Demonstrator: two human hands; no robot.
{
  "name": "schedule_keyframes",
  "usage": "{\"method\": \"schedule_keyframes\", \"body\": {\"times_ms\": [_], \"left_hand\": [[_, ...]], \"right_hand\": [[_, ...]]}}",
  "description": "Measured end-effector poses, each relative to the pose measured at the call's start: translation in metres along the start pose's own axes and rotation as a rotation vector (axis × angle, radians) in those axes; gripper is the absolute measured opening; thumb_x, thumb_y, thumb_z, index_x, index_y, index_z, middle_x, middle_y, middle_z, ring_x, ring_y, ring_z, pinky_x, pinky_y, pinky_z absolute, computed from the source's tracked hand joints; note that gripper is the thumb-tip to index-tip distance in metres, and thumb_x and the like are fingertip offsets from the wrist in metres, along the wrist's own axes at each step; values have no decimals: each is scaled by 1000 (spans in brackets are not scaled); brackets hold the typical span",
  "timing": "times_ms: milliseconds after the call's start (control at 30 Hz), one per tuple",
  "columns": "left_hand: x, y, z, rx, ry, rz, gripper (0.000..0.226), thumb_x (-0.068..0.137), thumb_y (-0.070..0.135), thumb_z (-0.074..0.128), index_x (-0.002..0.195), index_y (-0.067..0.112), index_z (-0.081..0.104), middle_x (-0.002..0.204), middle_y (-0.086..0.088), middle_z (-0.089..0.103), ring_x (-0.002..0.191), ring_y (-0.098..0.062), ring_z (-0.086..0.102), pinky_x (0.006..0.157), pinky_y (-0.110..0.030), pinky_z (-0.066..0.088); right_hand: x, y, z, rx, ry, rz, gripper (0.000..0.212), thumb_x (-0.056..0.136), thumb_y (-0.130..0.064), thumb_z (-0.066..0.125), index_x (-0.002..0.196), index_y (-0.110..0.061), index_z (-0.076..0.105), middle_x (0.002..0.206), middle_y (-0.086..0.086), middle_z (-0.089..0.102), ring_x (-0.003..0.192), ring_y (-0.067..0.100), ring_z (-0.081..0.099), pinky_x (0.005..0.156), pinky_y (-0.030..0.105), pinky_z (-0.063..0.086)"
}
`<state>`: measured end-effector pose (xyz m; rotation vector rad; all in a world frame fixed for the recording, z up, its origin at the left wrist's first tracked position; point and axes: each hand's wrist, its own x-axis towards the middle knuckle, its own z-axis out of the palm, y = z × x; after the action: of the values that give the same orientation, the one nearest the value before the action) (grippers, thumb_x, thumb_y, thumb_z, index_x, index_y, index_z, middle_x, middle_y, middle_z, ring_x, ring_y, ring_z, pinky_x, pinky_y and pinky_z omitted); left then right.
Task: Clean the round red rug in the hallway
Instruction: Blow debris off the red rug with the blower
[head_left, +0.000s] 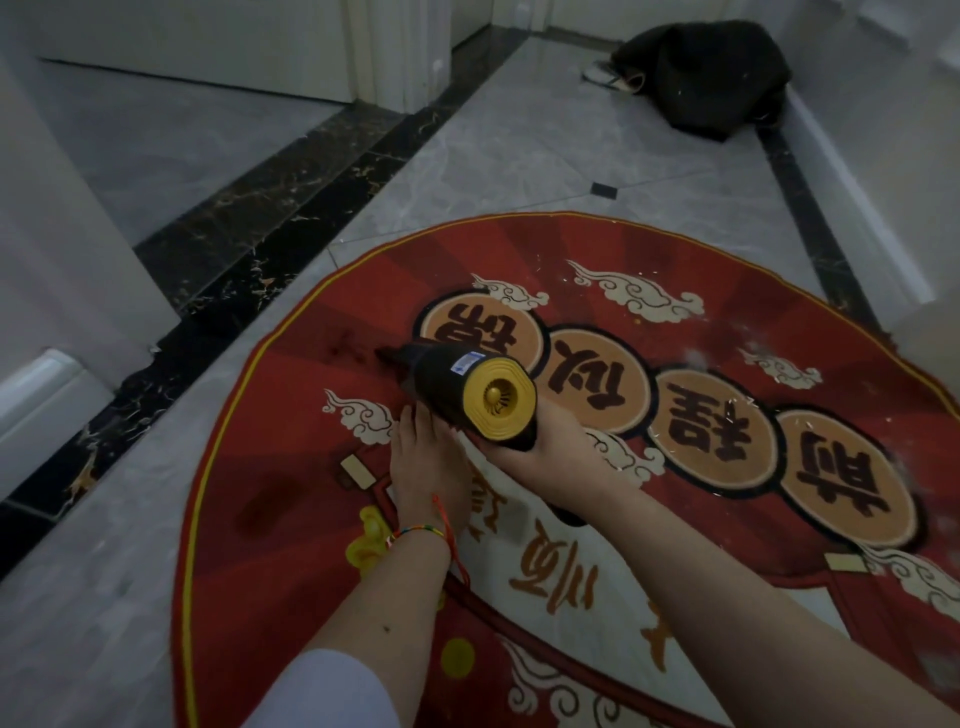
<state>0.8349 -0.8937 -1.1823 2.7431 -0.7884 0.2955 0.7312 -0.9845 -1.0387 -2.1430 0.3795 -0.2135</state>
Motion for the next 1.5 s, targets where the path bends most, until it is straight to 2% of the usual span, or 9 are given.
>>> {"method": "schedule_keyframes", "body": {"times_ms": [367, 533, 667, 800, 867, 1000, 1133, 1300, 1500], "left_hand": [[-4, 10, -18, -108, -119, -100, 45, 93, 19, 50, 132, -2, 50, 138, -20, 49, 133, -37, 39, 111, -45, 28], [-2, 11, -26, -136, -122, -101, 46, 99, 22, 40, 138, -2, 42, 145, -19, 41, 138, -35, 31, 114, -43, 21], [2, 15, -31, -97, -116, -98, 48, 99, 26, 39, 141, 3, 40, 145, -16, 41, 138, -33, 33, 115, -42, 21], [20, 15, -36, -43, -203, -48, 52, 103, 31, 25, 149, 8, 22, 154, -13, 24, 144, -30, 17, 117, -38, 11], [26, 11, -34, -58, -218, -41, 51, 102, 30, 27, 148, 7, 25, 153, -15, 27, 143, -32, 20, 117, -41, 14], [26, 11, -30, -109, -143, -34, 50, 93, 28, 32, 125, 0, 58, 127, -23, 57, 121, -41, 51, 102, -50, 41], [27, 13, -33, -147, -178, -46, 50, 99, 29, 36, 143, 5, 37, 149, -17, 36, 140, -35, 26, 116, -43, 17], [25, 12, -33, -117, -146, -47, 48, 99, 28, 36, 141, 4, 41, 145, -19, 41, 137, -37, 32, 115, -46, 23], [25, 12, -37, -105, -204, -37, 55, 101, 36, 19, 150, 10, 21, 157, -11, 19, 145, -29, 11, 119, -40, 7]], "right_hand": [[0, 8, 5, 29, 58, -20, 33, 83, -21, 72, 111, -26, 56, 97, -20, 59, 89, -14, 54, 72, 1, 43], [4, 9, 9, 24, 153, -5, 28, 80, -25, 72, 104, -27, 58, 94, -17, 62, 88, -10, 57, 67, 6, 44], [-10, 15, -3, 21, 200, -10, 37, 75, -34, 72, 107, -24, 57, 91, -28, 56, 84, -18, 54, 66, 1, 40], [11, 17, 2, -14, 246, 34, 32, 78, -25, 71, 107, -20, 59, 92, -14, 61, 86, 0, 58, 65, 7, 40], [28, 16, 6, -16, 260, 56, 33, 78, -22, 71, 109, -19, 59, 94, -11, 62, 89, 3, 58, 62, 1, 38], [39, 20, 7, -13, 277, 69, 36, 78, -18, 72, 112, -13, 60, 91, -11, 58, 87, 2, 53, 60, -4, 36], [29, 29, 10, -31, 299, 52, 38, 78, -22, 74, 113, -18, 60, 96, -12, 62, 90, 1, 57, 64, -2, 39], [46, 18, 8, -8, 245, 54, 37, 80, -18, 71, 115, -16, 58, 96, -12, 58, 92, 2, 53, 62, -1, 38], [37, 23, 10, -21, 209, 13, 37, 78, -22, 72, 113, -19, 59, 97, -13, 63, 91, 1, 59, 66, 2, 41]]}}
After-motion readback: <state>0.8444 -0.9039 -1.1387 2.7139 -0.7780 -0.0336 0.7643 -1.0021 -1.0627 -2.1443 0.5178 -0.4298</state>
